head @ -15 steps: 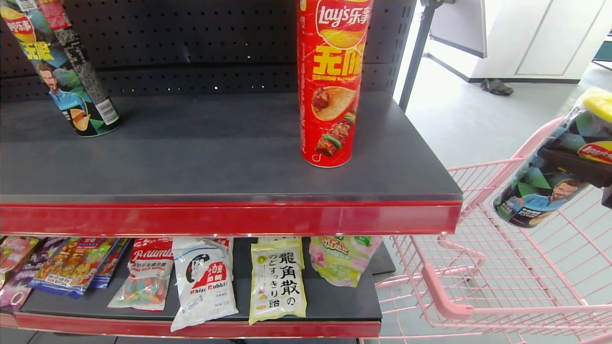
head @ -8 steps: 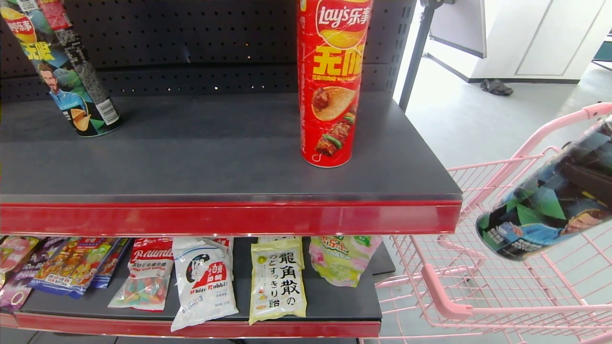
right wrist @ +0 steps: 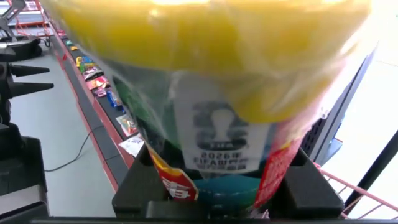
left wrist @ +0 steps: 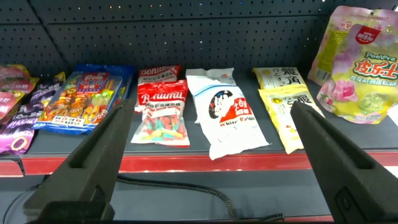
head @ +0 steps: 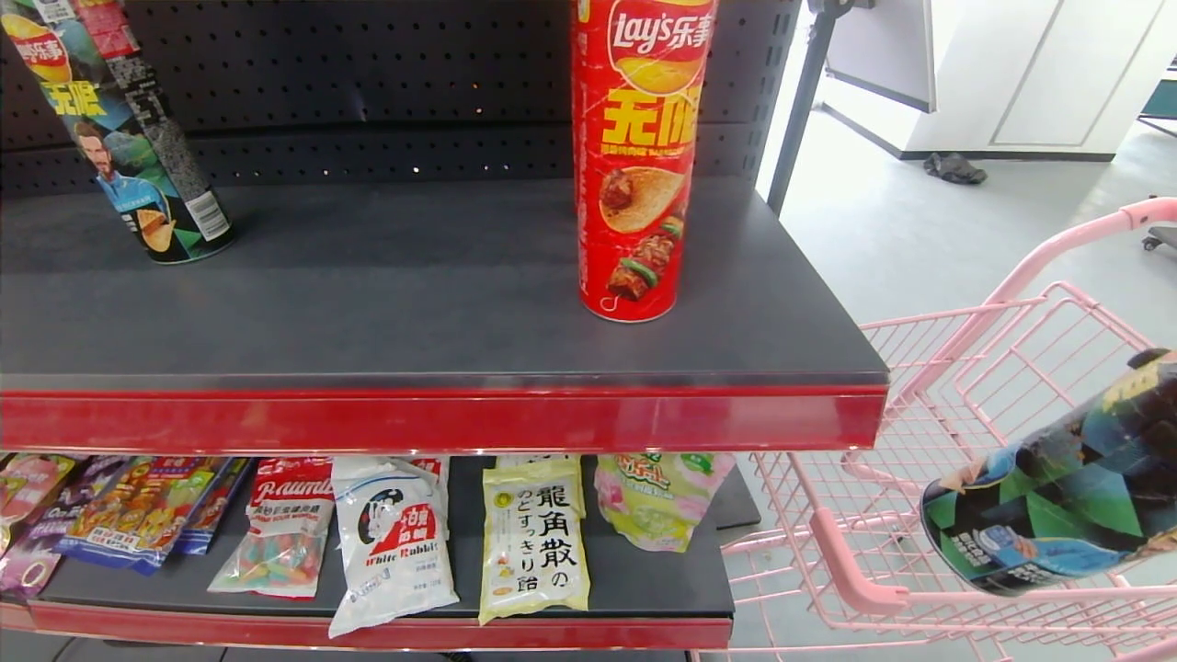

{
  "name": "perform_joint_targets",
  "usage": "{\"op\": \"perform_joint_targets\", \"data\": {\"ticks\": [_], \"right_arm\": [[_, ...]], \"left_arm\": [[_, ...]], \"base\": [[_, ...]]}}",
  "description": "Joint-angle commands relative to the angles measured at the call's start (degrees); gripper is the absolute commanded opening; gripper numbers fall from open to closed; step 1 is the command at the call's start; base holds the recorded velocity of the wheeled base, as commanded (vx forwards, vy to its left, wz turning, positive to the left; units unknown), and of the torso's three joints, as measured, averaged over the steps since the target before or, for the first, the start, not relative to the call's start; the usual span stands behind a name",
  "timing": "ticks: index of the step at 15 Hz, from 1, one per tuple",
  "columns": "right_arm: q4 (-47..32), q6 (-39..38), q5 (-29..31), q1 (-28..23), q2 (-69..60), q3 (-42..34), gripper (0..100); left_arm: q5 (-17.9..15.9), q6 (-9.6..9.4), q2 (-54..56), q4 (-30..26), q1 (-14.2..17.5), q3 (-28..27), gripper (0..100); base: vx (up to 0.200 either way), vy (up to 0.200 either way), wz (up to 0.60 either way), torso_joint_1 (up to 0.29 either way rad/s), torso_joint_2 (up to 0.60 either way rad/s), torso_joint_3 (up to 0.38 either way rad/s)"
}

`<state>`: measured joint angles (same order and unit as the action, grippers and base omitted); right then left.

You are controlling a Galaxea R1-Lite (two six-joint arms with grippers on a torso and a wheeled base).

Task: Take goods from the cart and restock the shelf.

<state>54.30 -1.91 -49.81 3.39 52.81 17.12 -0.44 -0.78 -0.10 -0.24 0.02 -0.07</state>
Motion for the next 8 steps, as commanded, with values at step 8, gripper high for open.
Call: {"op": "perform_joint_targets", "data": {"ticks": [8], "right_arm": [[-0.07, -1.34, 0.68, -0.05, -2.01, 2.84, 0]], "left_arm": [[0.0, -0.01, 0.01, -0.02, 0.06, -0.01, 100]], "base": [[0.0, 0.0, 0.0, 0.0, 0.0, 0.0]]}}
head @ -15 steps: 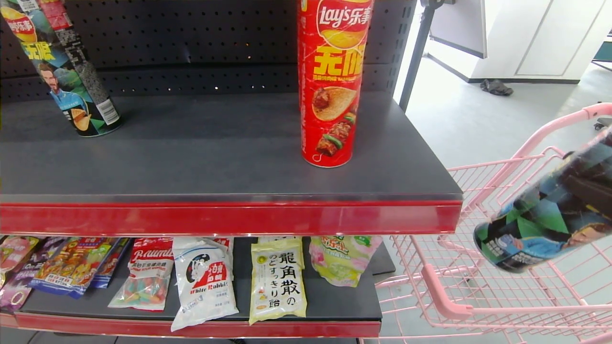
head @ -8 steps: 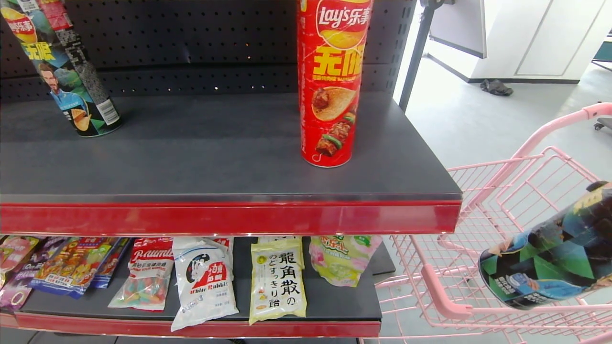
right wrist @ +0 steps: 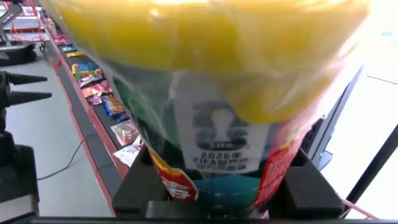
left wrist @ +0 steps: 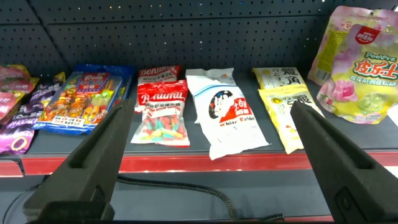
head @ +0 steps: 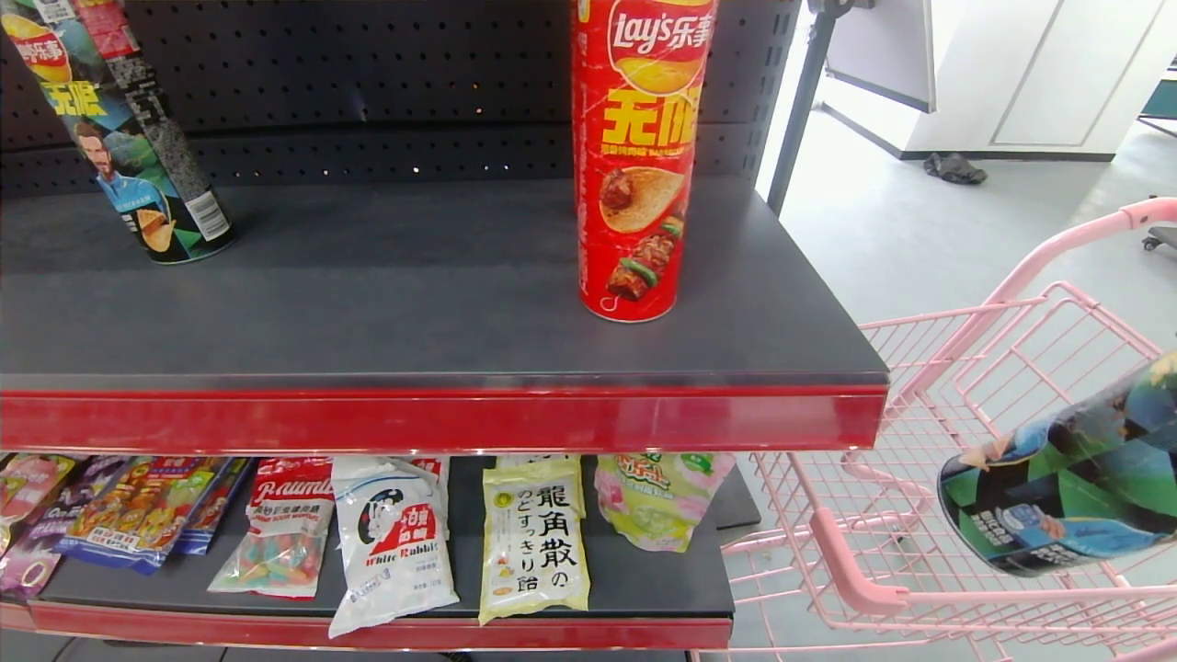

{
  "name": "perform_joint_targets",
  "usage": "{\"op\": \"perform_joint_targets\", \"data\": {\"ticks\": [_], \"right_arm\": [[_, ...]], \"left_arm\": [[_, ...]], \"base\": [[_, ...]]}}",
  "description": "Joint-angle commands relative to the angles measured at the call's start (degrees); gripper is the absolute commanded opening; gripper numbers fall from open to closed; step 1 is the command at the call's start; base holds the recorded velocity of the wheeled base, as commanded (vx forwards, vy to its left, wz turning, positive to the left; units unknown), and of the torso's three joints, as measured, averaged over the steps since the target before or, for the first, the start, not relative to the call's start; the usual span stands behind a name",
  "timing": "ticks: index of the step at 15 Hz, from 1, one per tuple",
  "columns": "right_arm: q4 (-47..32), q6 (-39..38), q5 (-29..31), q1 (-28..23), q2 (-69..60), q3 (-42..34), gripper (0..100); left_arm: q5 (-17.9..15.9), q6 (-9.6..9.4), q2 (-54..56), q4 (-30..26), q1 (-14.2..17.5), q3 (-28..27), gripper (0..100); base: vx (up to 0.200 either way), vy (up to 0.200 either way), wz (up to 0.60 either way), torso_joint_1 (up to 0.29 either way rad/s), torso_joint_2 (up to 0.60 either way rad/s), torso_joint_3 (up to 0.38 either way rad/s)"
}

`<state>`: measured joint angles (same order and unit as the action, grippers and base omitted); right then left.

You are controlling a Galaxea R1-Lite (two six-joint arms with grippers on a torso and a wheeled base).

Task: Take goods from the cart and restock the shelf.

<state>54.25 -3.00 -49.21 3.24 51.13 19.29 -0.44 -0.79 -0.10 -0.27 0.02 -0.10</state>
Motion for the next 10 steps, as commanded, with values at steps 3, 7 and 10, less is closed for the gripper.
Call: {"op": "perform_joint_targets", "data": {"ticks": [3, 7, 10], "right_arm": [[-1.34, -0.69, 0.52, 0.36, -0.41, 1.37, 0], [-10.74, -3.15, 3.95, 0.45, -0.24, 11.65, 0], [-11.71, -0.08, 5.0, 1.15, -0.5, 10.77, 0]], "left_arm": [[0.0, 0.0, 0.01, 0.0, 0.06, 0.01, 100], [0.0, 0.0, 0.01, 0.0, 0.06, 0.01, 100], [0.0, 0.0, 0.01, 0.0, -0.02, 0.01, 100]], "base": [[0.0, 0.0, 0.0, 0.0, 0.0, 0.0], [0.0, 0.0, 0.0, 0.0, 0.0, 0.0], [0.0, 0.0, 0.0, 0.0, 0.0, 0.0]]}}
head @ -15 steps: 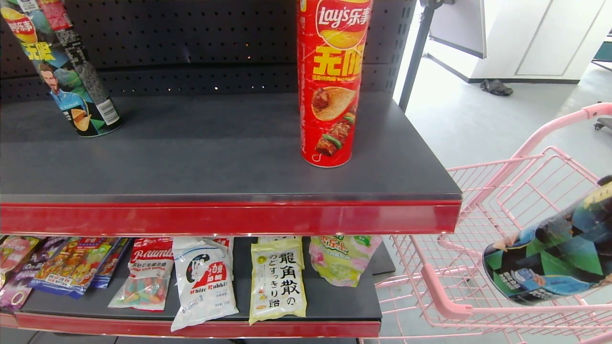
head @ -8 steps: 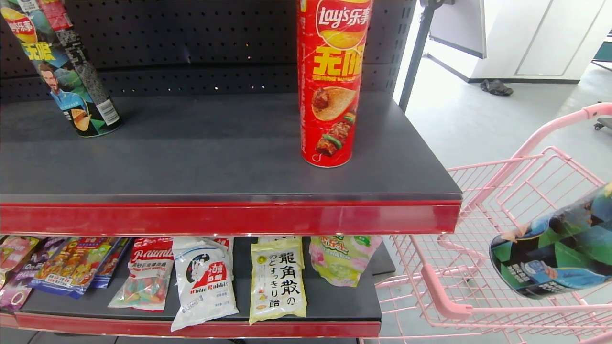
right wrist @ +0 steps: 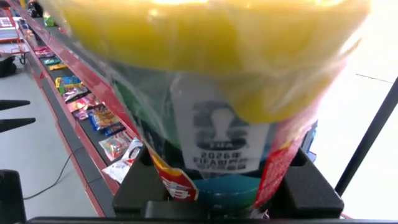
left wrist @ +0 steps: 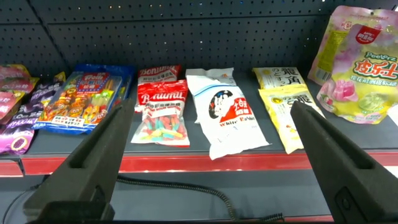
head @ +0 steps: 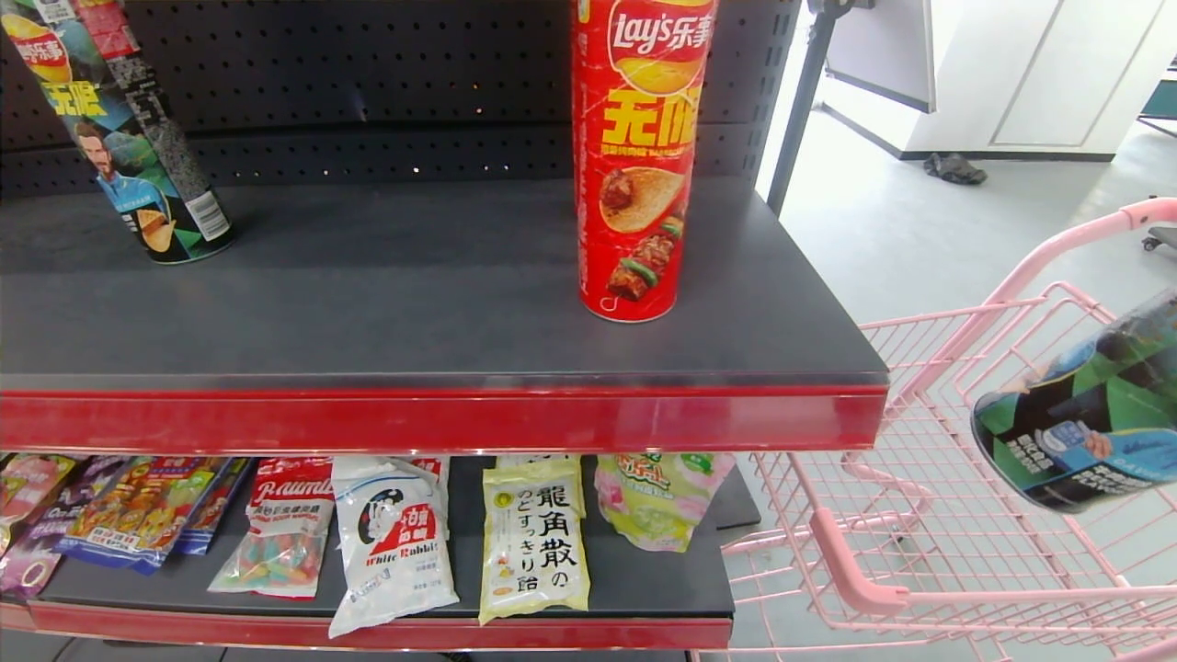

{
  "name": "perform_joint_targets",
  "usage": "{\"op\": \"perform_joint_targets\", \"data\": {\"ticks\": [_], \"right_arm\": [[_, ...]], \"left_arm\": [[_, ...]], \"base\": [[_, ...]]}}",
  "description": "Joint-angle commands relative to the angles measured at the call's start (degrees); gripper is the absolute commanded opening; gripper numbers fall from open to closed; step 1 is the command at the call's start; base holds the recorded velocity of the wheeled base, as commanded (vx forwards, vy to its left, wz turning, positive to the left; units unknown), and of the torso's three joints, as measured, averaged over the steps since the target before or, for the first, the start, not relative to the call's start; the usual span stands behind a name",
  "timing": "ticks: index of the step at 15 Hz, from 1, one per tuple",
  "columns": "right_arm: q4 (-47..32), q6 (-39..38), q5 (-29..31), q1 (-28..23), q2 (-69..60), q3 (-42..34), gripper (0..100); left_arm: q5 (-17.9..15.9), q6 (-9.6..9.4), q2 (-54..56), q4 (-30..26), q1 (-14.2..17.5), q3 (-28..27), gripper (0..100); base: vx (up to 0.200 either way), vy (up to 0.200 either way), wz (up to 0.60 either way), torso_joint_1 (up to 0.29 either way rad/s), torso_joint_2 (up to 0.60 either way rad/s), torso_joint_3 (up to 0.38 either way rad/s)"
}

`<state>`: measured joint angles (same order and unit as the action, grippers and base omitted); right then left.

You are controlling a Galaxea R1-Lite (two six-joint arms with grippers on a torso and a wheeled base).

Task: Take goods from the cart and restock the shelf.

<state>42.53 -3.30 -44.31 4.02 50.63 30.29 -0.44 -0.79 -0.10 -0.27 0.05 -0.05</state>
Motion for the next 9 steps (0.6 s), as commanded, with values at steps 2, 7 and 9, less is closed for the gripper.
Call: {"op": "perform_joint_targets", "data": {"ticks": [2, 7, 9], "right_arm": [[0.01, 0.49, 0.19, 0.46, -0.09, -1.29, 0], [-0.17, 2.07, 1.69, 3.18, 0.0, -1.11, 0], [-0.17, 2.16, 1.95, 3.8, -0.35, -2.52, 0]], "left_arm": [[0.0, 0.0, 0.01, 0.0, 0.04, -0.04, 100], [0.0, 0.0, 0.01, 0.0, 0.04, -0.04, 100], [0.0, 0.0, 0.01, 0.0, -0.05, -0.04, 100]], "base": [[0.0, 0.0, 0.0, 0.0, 0.0, 0.0], [0.0, 0.0, 0.0, 0.0, 0.0, 0.0], [0.0, 0.0, 0.0, 0.097, -0.3, -0.19]]}}
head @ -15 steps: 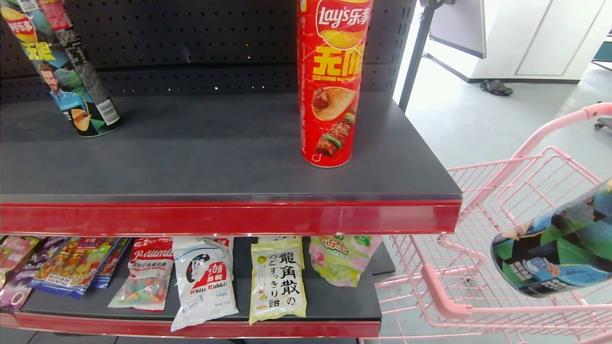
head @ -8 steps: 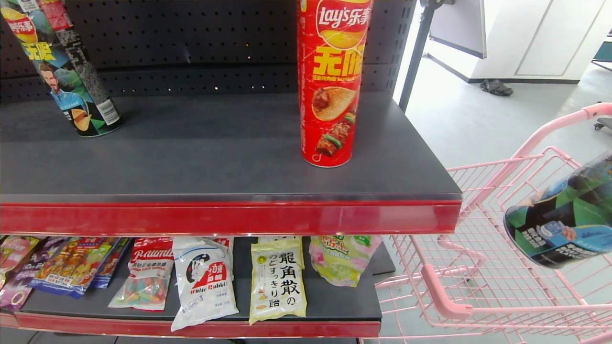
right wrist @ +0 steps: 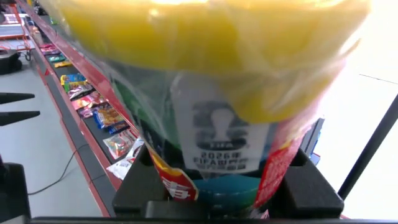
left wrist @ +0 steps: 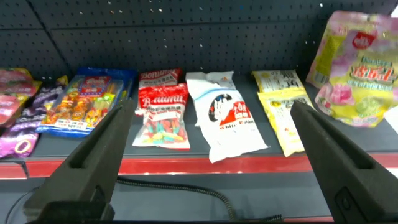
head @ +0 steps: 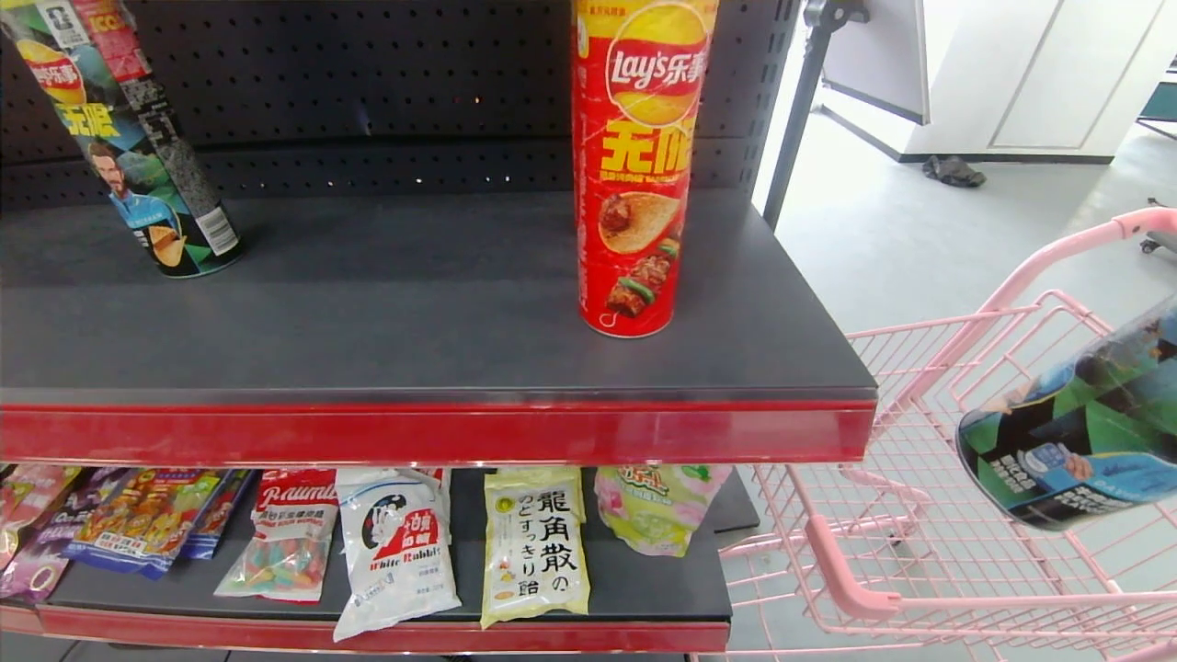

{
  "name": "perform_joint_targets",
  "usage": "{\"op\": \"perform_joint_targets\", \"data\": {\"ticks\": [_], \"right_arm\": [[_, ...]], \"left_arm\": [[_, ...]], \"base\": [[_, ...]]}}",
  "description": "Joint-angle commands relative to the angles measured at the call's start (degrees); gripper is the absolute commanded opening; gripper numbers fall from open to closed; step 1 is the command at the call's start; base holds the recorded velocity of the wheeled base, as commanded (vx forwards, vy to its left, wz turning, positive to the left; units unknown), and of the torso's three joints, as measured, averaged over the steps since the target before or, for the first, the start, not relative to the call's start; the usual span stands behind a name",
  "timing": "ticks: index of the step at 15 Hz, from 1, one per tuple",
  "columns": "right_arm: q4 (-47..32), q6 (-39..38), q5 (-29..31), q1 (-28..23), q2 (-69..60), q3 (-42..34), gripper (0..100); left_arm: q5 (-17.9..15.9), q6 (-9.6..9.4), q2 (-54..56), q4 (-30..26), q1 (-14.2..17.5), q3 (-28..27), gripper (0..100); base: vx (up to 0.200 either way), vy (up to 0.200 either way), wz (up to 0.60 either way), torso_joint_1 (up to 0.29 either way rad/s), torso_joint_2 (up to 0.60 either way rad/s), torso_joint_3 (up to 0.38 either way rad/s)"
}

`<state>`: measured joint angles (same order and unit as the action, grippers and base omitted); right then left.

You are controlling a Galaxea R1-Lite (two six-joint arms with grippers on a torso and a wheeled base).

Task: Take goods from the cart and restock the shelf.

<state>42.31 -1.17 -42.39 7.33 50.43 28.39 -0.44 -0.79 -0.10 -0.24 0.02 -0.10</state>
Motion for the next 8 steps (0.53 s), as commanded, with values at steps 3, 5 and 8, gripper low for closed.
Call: {"op": "perform_joint_targets", "data": {"ticks": [3, 5, 8], "right_arm": [[0.05, -0.06, 0.02, 0.58, -0.25, -0.97, 0], [0.05, -0.06, 0.02, 0.58, -0.25, -0.88, 0], [0.05, -0.15, 0.02, 0.58, -0.33, -0.97, 0]], "left_arm": [[0.0, 0.0, 0.01, -0.02, 0.06, 0.01, 100], [0.0, 0.0, 0.01, -0.02, -0.02, 0.01, 100], [0.0, 0.0, 0.01, -0.02, 0.06, 0.01, 100]], "base": [[0.0, 0.0, 0.0, 0.17, -0.47, -0.292], [0.0, 0.0, 0.0, 0.205, -0.53, -0.329], [0.0, 0.0, 0.0, 0.214, -0.56, -0.338]]}}
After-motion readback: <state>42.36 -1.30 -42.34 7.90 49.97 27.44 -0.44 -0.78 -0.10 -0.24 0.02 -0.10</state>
